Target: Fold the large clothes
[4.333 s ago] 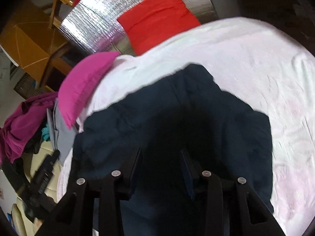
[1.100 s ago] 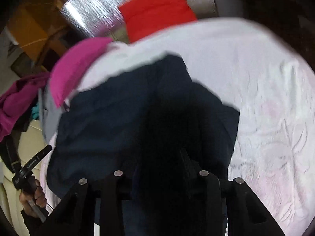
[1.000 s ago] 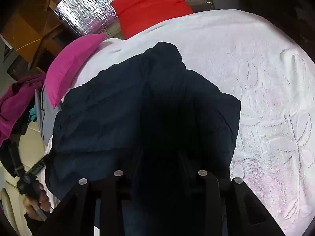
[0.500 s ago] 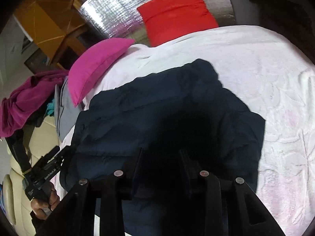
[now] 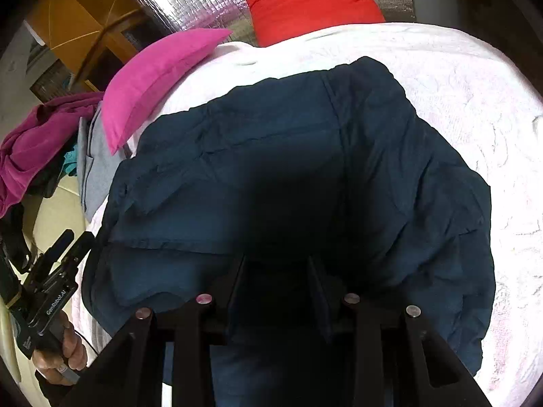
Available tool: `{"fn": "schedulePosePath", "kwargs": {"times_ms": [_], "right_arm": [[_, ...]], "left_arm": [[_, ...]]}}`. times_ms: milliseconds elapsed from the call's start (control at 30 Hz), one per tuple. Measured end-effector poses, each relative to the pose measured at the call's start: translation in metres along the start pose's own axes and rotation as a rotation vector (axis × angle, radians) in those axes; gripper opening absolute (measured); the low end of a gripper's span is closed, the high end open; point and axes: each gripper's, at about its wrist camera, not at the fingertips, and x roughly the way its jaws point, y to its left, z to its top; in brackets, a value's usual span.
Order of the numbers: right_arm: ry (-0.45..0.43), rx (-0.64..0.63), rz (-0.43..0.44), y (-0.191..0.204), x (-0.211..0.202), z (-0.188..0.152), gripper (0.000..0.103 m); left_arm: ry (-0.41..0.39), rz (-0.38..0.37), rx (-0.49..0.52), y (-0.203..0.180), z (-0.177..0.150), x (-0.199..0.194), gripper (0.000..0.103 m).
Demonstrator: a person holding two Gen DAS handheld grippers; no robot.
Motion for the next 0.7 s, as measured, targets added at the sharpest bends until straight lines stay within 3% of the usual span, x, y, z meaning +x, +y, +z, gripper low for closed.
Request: {"fn": "schedulePosePath", "kwargs": {"times_ms": [700], "right_arm": [[-0.014, -0.042, 0.004, 0.000, 0.000, -0.004, 0.040]], "left_arm": [[0.050, 0.013, 0.043, -0.011, -0.012, 0.017, 0.077]]}}
